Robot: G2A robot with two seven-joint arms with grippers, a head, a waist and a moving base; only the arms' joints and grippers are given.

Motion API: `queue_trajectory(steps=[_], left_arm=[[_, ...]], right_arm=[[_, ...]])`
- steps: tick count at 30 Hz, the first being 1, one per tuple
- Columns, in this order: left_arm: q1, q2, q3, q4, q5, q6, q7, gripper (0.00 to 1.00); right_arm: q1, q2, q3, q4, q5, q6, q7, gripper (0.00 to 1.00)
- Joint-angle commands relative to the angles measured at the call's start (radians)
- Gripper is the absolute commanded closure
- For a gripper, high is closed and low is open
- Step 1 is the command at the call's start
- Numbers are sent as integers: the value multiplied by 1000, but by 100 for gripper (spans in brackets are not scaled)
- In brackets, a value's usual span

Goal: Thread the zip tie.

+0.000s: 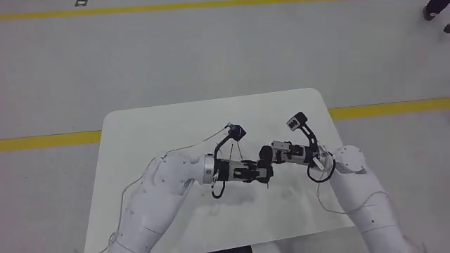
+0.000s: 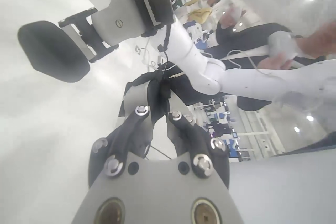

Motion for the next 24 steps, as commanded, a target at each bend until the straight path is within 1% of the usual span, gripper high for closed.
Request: queue_trajectory(steps=[1, 3, 4, 5, 10, 11, 12, 14, 18, 20, 22, 23, 24], left_arm=[[0, 5, -1, 9, -52, 0, -7, 100], [-4, 9, 0, 19, -89, 0, -19, 100], [-10, 13, 0, 27, -85, 0, -23, 100], [-22, 17, 0, 25, -22, 0, -14, 100], [-22, 17, 0, 25, -22, 0, -14, 100], [-20, 19, 1, 27, -9, 5, 10, 100], [-19, 21, 8, 30, 10, 13, 20, 100], [-19, 24, 16, 32, 0, 13, 28, 100], [-24, 33, 31, 38, -18, 12, 22, 100], [-27, 37, 37, 38, -31, 16, 13, 100], [-35, 42, 43, 40, -56, 14, -13, 100], [-37, 44, 47, 42, -70, 17, -25, 100], [-41, 46, 48, 44, -80, 19, -35, 100]], right_arm=[[-6, 5, -4, -8, 21, 0, -1, 0], [-8, 11, -7, -18, 38, 0, -1, 0], [-10, 15, -11, -24, 48, 0, -1, 0], [-9, 20, -7, -27, 38, 0, -1, 0], [-9, 20, -7, -27, 38, 0, -1, 0], [-9, 20, -7, -27, 38, 0, -1, 0], [-9, 20, -7, -27, 38, 0, -1, 0], [-16, 18, -14, -41, 47, 4, -21, 0], [-19, 17, -4, -64, 62, 0, -1, 0], [-23, 18, -2, -73, 53, 0, -1, 0], [-24, 18, -1, -76, 44, 0, -1, 16], [-24, 18, -3, -76, 42, 0, -1, 20], [-23, 19, -8, -77, 42, 0, -1, 34]])
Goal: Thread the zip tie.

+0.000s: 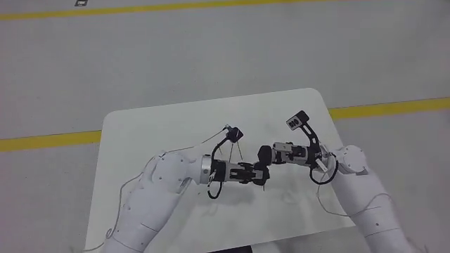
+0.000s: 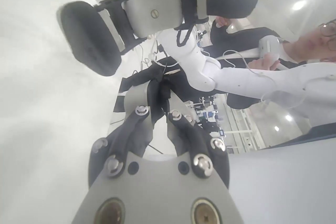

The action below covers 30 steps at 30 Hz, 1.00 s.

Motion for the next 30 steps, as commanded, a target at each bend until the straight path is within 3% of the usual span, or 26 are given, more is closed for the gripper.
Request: queue_trajectory(steps=[1, 3, 7, 16, 30], left_arm=[[-5, 5, 0, 6, -23, 5, -10, 100], [-12, 10, 3, 10, -31, 11, -21, 100], [-24, 20, 10, 19, -36, 30, -26, 100], [-43, 38, 29, 30, -25, 64, -9, 100], [-74, 61, 74, 61, -39, 104, 4, 100]], right_arm=[[3, 3, -8, 0, -8, 0, 0, 45], [6, 6, -18, 2, -13, 0, 0, 55], [15, 17, -36, 13, -24, 0, 0, 63], [28, 34, -49, 26, -42, 0, 0, 62], [40, 51, -75, 32, -74, 0, 0, 71]])
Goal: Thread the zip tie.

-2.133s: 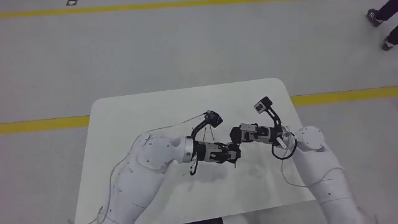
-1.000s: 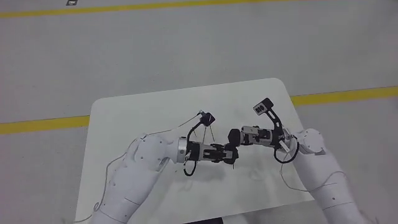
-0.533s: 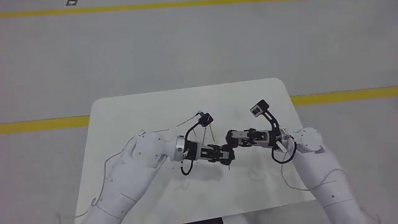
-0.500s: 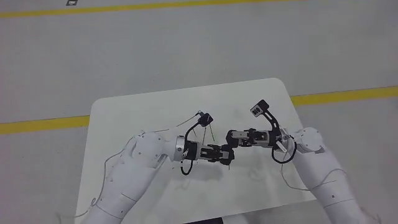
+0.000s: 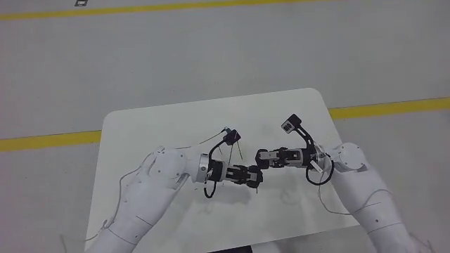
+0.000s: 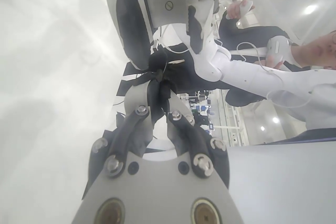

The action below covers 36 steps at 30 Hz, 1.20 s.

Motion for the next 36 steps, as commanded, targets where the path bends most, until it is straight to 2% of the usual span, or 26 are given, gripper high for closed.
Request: queue_trajectory(steps=[1, 16, 17, 20, 23, 34, 36], left_arm=[[-5, 3, 4, 3, 1, 12, 4, 100], [-26, 27, 36, 12, -16, 23, 26, 100], [-27, 28, 38, 12, -17, 24, 27, 100], [-30, 33, 43, 11, -23, 23, 32, 100], [-33, 37, 50, 13, -28, 23, 36, 100], [-49, 49, 74, 14, -25, 16, 74, 100], [-49, 51, 77, 15, -30, 9, 86, 80]], right_arm=[[2, 2, -2, 1, -5, 0, 0, 71], [10, 11, -24, 9, -19, 0, 0, 82], [11, 11, -25, 9, -20, 0, 0, 88], [14, 12, -28, 12, -21, 0, 0, 91], [16, 13, -30, 15, -20, 0, 0, 100], [17, 12, -30, 20, -13, 0, 0, 100], [16, 11, -27, 25, -8, 0, 0, 100]])
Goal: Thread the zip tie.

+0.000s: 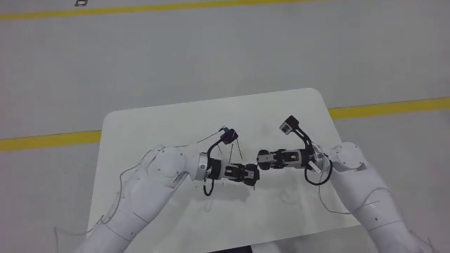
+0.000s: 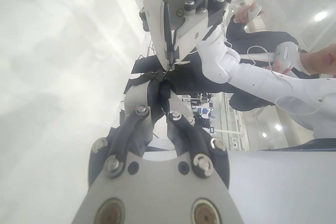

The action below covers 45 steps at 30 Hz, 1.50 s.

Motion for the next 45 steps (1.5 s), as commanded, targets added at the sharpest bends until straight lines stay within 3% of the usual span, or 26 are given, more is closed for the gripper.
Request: queue_trajectory(steps=[1, 2, 3, 6, 8, 10, 15, 19, 25, 26, 37, 39, 45], left_arm=[[0, 2, 2, 1, -2, 0, 15, 63], [0, 3, 4, -1, -5, -1, 20, 27], [0, 4, 6, -2, -7, -4, 26, 15], [1, 7, 8, -5, -16, -15, 34, 17], [2, 10, 10, -7, -17, -21, 42, 6], [7, 12, 11, -12, -18, -33, 61, 1], [31, 19, 7, -26, -25, -82, 125, 5], [56, 20, 8, -35, -35, -124, 210, 33], [93, 23, 3, -61, 6, -124, 345, 21], [95, 23, 2, -62, 6, -124, 350, 1], [97, 23, 2, -61, 6, -123, 356, 0], [121, 22, 1, -60, 7, -124, 434, 0], [200, 18, -9, -123, 21, -124, 658, 0]], right_arm=[[-1, -1, 4, 4, 2, 0, 0, 100], [-2, -2, 6, 6, 6, 0, 0, 100], [-3, -3, 9, 8, 8, 0, 0, 100], [-8, -6, 20, 15, 14, 0, 0, 100], [-11, -9, 28, 21, 20, 0, 0, 100], [-14, -14, 36, 27, 24, 0, 0, 100], [-30, -32, 65, 52, 80, 0, -5, 100], [-48, -56, 72, 70, 136, 0, -50, 100], [-69, -102, 79, 94, 224, 0, -129, 100], [-69, -108, 77, 104, 224, 0, -146, 100], [-67, -114, 74, 109, 211, 0, -166, 100], [-88, -119, 71, 100, 233, 0, -219, 100], [-162, -142, 102, 73, 288, 0, -299, 100]])
